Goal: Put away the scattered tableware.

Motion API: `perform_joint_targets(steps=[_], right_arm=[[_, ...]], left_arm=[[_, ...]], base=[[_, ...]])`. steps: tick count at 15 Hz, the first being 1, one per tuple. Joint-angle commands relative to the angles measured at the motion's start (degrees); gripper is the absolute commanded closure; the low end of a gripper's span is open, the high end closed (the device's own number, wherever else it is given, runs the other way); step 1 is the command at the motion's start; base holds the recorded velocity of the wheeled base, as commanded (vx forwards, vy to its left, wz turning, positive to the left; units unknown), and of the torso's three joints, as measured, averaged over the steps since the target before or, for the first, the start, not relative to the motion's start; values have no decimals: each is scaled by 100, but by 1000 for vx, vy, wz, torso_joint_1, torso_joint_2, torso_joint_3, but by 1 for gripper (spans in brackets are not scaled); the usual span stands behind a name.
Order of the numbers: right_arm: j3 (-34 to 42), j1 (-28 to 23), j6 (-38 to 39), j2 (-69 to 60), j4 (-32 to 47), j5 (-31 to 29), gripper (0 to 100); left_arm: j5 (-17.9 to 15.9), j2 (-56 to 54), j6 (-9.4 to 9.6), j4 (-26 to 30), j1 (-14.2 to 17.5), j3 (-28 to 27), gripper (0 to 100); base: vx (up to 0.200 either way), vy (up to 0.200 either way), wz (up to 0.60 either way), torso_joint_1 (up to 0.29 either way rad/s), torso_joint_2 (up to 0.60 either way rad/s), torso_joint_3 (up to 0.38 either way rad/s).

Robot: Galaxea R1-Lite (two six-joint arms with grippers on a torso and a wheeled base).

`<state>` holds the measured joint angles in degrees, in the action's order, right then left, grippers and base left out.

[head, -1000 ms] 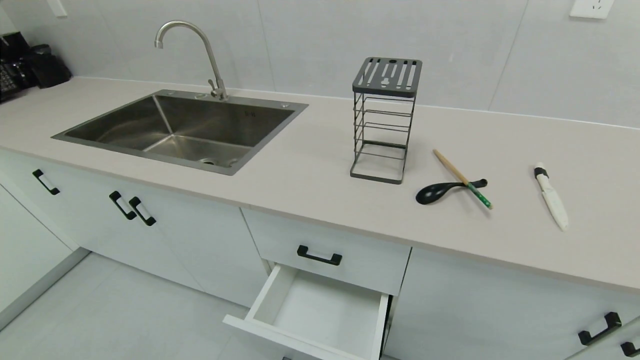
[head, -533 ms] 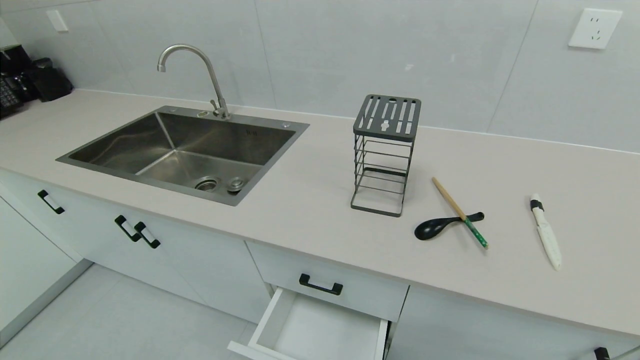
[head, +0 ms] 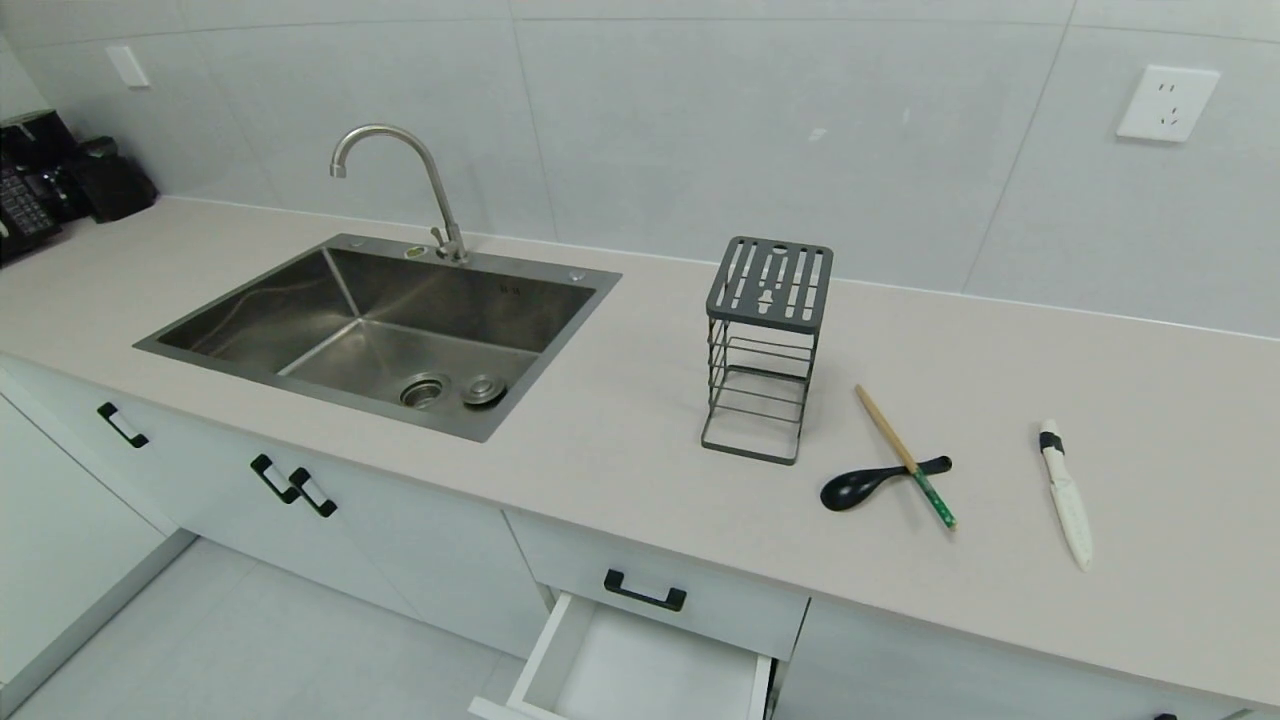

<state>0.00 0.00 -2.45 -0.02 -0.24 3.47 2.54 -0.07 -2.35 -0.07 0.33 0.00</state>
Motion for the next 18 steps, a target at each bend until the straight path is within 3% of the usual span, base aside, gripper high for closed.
perform_joint_targets(steps=[1, 2, 5, 14, 16, 18], right_arm=[[0, 0, -1, 2, -2, 4, 100], [0, 0, 8, 2, -2, -5, 0], [0, 0, 17, 2, -2, -5, 0], [0, 0, -124, 2, -134, 189, 0], [0, 0, -142, 2, -1145, 206, 0], [0, 9, -300, 11, -1408, 479, 0]], left_arm=[[1, 7, -2, -1, 2, 0, 0], [1, 7, -2, -1, 2, -9, 0], [1, 7, -2, -1, 2, 0, 0], [1, 7, -2, -1, 2, 0, 0], [1, 7, -2, -1, 2, 0, 0], [1, 7, -2, -1, 2, 0, 0]], base=[[0, 0, 0, 0, 0, 0], [0, 0, 0, 134, -246, -119], [0, 0, 0, 142, -289, -137], [0, 0, 0, 3, -8, -3], [0, 0, 0, 0, 0, 0], [0, 0, 0, 0, 0, 0]])
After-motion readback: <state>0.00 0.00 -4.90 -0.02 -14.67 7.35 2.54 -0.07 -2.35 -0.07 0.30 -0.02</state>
